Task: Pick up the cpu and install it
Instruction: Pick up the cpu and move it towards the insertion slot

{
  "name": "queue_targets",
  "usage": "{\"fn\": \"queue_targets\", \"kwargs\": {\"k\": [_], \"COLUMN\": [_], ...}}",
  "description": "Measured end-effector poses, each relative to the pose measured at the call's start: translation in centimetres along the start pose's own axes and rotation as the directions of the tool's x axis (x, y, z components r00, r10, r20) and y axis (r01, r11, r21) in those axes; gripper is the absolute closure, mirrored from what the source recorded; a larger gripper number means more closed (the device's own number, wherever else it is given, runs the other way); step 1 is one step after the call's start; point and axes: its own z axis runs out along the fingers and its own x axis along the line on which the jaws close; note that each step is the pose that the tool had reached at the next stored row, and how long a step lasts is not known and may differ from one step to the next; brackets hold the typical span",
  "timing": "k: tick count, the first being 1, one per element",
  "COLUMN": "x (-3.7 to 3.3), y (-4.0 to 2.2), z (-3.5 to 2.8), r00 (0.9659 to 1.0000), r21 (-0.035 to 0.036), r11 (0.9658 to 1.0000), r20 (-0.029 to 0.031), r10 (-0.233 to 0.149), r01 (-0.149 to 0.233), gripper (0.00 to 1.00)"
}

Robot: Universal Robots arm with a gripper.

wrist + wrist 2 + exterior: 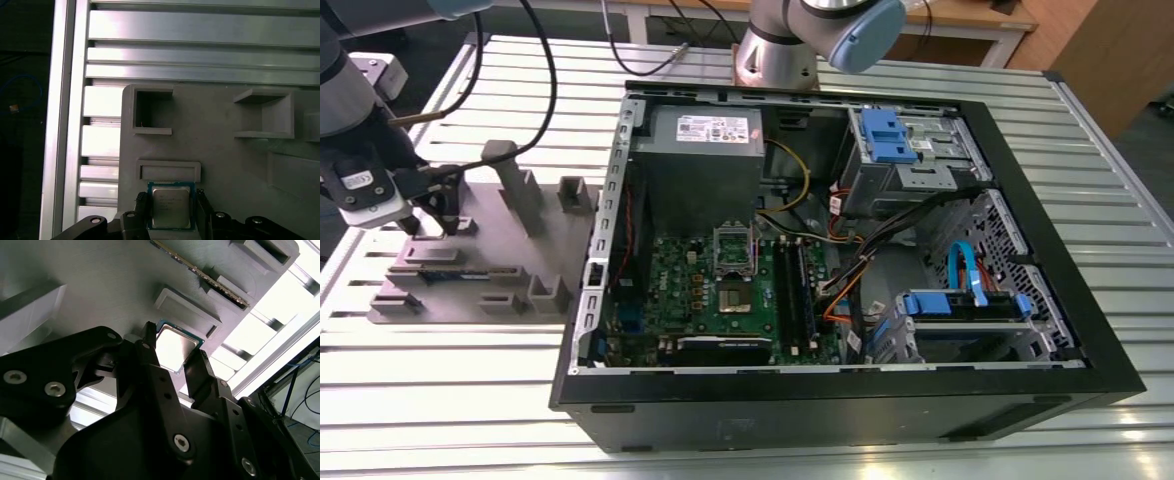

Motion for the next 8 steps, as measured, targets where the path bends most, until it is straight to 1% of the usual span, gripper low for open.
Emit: {"fn": "queue_targets", "kwargs": {"k": [2, 3, 4, 8], "x": [0.0, 0.0, 0.0, 0.0], "y": [0.0, 0.01, 0.01, 0.01], "z": [-0.04, -0.14, -0.14, -0.16], "r00": [1.0, 1.0, 0.9999, 0.9998], "r21": [0.0001, 0.0026, 0.0079, 0.0084], "r11": [1.0, 1.0, 0.9998, 0.9998], "r20": [-0.0001, 0.0002, 0.0009, 0.001], "r10": [0.0, 0.003, 0.016, 0.018], "r01": [0.0, -0.003, -0.016, -0.018], "gripper": [0.53, 0.53, 0.53, 0.53]}}
